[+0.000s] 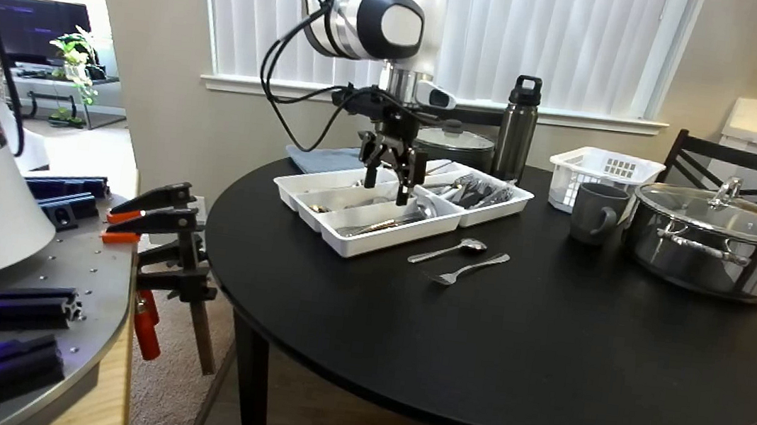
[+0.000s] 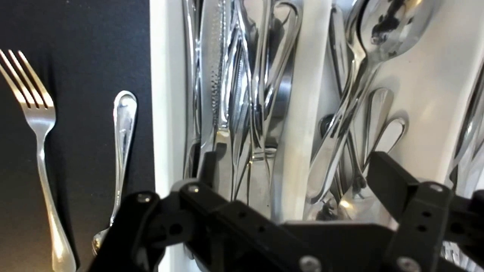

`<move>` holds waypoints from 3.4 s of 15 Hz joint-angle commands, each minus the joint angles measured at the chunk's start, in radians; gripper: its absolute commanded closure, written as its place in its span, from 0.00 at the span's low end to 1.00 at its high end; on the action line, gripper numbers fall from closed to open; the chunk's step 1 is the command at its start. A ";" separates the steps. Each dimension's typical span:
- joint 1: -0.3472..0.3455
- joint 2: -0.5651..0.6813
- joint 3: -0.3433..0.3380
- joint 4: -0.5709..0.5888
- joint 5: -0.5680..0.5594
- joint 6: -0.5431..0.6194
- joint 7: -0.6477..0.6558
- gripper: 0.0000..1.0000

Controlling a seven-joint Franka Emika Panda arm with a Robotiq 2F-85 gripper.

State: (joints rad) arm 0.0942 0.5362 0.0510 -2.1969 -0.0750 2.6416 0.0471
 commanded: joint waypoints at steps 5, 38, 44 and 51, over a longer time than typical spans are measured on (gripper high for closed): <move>-0.097 -0.087 0.072 -0.152 0.155 0.167 -0.037 0.00; -0.031 0.144 -0.049 0.117 0.178 -0.167 0.070 0.81; -0.017 0.066 -0.053 0.056 0.158 -0.138 0.068 0.94; 0.018 -0.075 -0.042 -0.027 0.109 -0.116 0.055 0.96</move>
State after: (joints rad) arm 0.1038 0.5441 0.0062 -2.1625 0.0630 2.5236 0.0876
